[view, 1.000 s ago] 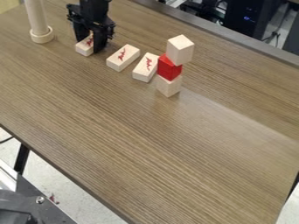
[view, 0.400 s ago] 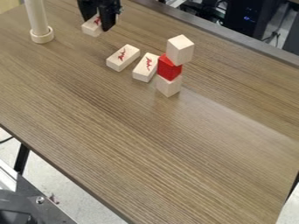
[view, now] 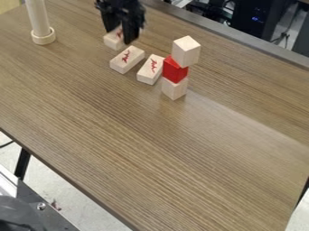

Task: Put the rectangular block on a similar rectangular block

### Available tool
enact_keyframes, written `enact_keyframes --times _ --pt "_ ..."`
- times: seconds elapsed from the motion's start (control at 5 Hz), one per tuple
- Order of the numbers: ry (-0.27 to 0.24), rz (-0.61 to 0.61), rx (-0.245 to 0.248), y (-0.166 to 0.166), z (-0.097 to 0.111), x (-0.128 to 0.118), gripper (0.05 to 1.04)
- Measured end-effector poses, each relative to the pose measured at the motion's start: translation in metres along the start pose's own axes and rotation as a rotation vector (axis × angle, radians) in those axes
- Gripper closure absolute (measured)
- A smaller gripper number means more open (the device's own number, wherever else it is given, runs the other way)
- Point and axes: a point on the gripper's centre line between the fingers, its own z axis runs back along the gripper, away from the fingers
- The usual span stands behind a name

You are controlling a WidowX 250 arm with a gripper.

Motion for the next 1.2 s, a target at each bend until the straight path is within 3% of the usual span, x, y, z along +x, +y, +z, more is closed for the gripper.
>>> enact_keyframes --times 0.4,0.8,1.0,1.2 --pt "0.044 0.026 0.012 -0.0044 -0.0194 -0.002 0.533" --pt "0.043 0.052 0.006 -0.0042 -0.0202 -0.002 0.533" --pt "0.037 0.047 0.008 -0.0032 -0.0202 -0.0013 0.454" --pt "0.028 0.053 0.024 -0.0007 -0.022 -0.0015 0.166"
